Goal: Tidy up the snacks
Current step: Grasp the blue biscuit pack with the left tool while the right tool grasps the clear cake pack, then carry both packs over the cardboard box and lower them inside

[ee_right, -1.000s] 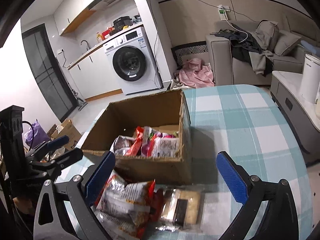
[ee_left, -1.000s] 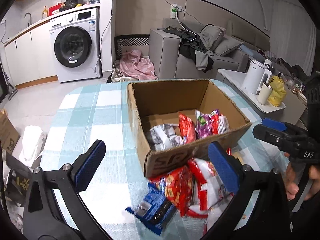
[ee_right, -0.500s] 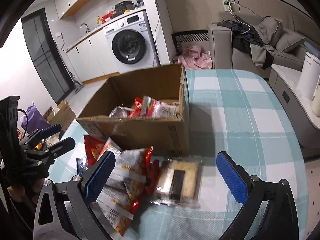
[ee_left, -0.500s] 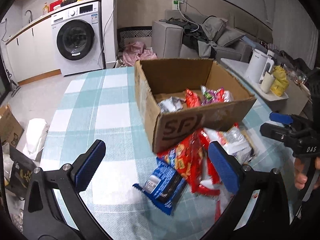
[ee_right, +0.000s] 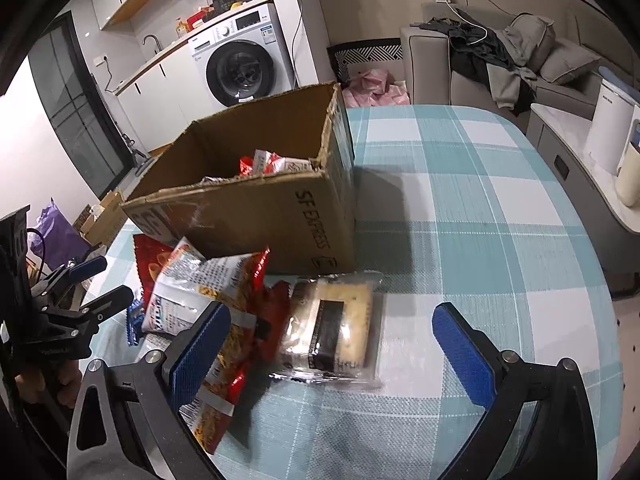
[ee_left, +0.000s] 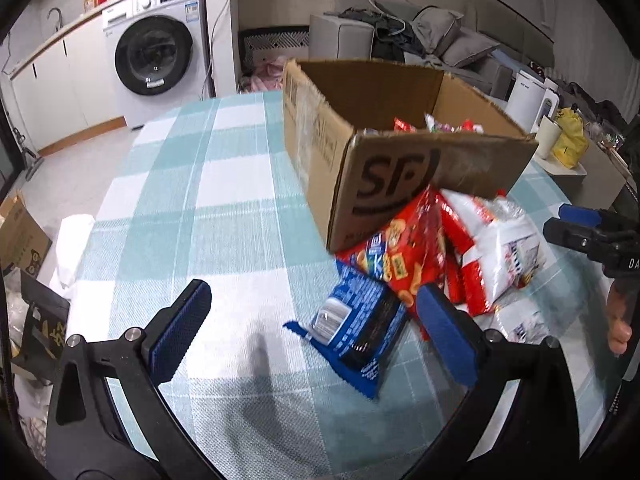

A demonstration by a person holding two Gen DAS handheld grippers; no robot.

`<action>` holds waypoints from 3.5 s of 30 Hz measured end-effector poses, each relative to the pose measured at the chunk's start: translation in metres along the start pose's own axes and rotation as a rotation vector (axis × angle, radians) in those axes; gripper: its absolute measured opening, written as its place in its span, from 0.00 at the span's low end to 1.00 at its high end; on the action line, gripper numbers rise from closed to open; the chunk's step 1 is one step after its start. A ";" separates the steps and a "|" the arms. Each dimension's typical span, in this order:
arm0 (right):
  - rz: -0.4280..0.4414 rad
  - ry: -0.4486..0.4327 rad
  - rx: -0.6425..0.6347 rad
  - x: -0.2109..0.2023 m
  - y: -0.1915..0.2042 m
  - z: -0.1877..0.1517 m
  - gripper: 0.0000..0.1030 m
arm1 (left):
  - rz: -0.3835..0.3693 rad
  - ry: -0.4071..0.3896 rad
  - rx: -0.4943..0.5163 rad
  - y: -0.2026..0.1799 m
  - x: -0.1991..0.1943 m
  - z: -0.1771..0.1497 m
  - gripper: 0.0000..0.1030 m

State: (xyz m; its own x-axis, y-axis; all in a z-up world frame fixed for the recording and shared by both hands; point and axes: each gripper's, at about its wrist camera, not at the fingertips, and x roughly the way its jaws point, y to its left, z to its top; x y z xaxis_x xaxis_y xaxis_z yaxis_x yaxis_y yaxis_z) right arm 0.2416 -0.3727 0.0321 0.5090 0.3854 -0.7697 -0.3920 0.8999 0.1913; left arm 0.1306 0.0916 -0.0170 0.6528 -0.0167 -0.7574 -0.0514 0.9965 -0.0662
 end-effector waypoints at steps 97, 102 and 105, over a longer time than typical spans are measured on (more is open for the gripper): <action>-0.006 -0.032 -0.075 0.008 -0.009 -0.021 0.56 | -0.050 -0.011 -0.071 0.011 0.004 -0.020 0.40; 0.005 -0.075 -0.079 -0.008 -0.003 -0.018 0.56 | -0.049 -0.049 -0.057 0.005 -0.015 -0.017 0.40; 0.011 -0.094 -0.082 -0.018 0.000 -0.016 0.56 | -0.049 -0.069 -0.051 0.003 -0.025 -0.014 0.40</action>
State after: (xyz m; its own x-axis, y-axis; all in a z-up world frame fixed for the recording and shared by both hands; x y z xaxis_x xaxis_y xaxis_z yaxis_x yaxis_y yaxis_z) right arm 0.2199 -0.3827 0.0357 0.5723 0.4158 -0.7068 -0.4575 0.8772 0.1457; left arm 0.1036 0.0934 -0.0068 0.7056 -0.0578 -0.7062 -0.0554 0.9891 -0.1364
